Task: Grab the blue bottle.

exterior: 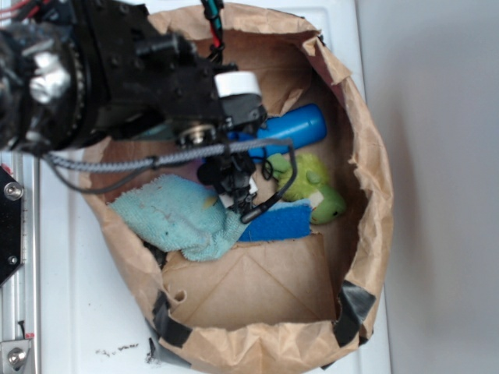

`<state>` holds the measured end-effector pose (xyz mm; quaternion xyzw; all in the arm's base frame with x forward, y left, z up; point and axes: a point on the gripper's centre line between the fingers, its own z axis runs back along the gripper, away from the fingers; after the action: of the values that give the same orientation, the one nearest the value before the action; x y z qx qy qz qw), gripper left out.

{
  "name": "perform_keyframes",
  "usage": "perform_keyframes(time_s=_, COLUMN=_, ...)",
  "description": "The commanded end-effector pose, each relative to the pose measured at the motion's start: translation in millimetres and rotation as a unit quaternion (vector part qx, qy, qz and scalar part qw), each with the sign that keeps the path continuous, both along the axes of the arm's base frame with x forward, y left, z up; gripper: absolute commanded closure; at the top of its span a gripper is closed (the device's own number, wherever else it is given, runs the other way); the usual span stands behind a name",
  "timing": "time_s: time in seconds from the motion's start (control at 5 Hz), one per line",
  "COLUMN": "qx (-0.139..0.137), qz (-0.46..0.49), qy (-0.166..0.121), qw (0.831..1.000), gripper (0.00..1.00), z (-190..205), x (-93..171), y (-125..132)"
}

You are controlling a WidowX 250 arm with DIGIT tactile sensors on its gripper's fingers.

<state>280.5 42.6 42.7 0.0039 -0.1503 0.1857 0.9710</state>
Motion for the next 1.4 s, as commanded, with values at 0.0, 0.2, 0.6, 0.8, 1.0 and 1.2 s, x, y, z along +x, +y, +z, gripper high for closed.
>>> perform_keyframes(time_s=0.0, qx=0.027, qz=-0.012, qy=-0.03, qw=0.999, gripper=0.0, z=14.4, x=7.4, y=-16.1)
perform_keyframes(time_s=0.2, qx=0.029, qz=-0.001, qy=-0.028, qw=0.999, gripper=0.0, z=4.2, x=2.2, y=-13.9)
perform_keyframes(time_s=0.6, qx=0.037, qz=0.016, qy=-0.023, qw=0.999, gripper=0.0, z=5.8, x=12.6, y=-15.6)
perform_keyframes(time_s=0.8, qx=0.044, qz=0.023, qy=-0.021, qw=0.999, gripper=0.0, z=0.9, x=46.6, y=-17.4)
perform_keyframes(time_s=1.0, qx=0.048, qz=0.03, qy=-0.023, qw=0.998, gripper=0.0, z=0.1, x=52.6, y=-16.8)
perform_keyframes(time_s=1.2, qx=0.036, qz=0.055, qy=-0.012, qw=0.998, gripper=1.0, z=3.3, x=68.3, y=-15.1)
